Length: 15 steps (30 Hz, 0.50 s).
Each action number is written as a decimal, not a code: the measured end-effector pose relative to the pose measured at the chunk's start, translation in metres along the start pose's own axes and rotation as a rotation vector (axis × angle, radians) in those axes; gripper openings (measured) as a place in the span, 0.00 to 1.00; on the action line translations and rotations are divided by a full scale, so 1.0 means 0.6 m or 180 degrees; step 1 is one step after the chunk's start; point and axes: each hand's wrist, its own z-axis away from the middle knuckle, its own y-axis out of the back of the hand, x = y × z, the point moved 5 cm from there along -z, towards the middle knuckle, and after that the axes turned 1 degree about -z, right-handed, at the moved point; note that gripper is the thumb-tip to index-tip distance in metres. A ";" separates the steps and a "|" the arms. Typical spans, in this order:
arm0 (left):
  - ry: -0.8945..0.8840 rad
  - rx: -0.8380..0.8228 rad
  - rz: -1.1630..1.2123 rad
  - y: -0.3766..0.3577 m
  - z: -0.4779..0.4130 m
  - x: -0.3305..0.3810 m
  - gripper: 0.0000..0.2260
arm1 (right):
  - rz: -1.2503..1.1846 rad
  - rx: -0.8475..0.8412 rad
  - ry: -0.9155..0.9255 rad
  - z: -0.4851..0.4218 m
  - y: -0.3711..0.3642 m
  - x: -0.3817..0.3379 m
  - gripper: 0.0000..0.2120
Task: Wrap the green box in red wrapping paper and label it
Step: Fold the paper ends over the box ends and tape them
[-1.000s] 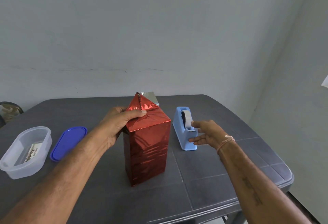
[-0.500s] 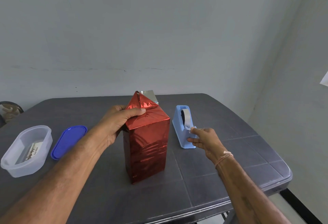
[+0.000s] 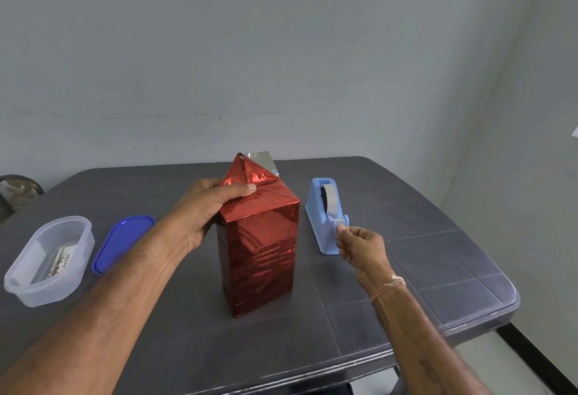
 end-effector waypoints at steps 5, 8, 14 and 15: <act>-0.0007 -0.0003 -0.0010 0.002 -0.003 -0.001 0.14 | -0.0424 -0.0032 -0.0090 0.013 -0.002 -0.001 0.07; -0.0014 -0.0001 -0.0004 0.001 -0.003 -0.001 0.11 | -0.0649 -0.0078 -0.0187 0.014 -0.002 0.004 0.07; -0.0031 0.0002 0.0058 -0.001 0.001 0.000 0.10 | -0.0965 0.0014 -0.0391 0.015 -0.005 0.027 0.09; -0.0032 0.0009 0.0057 0.000 0.001 0.001 0.10 | -0.1001 0.0043 -0.0399 0.014 -0.006 0.029 0.09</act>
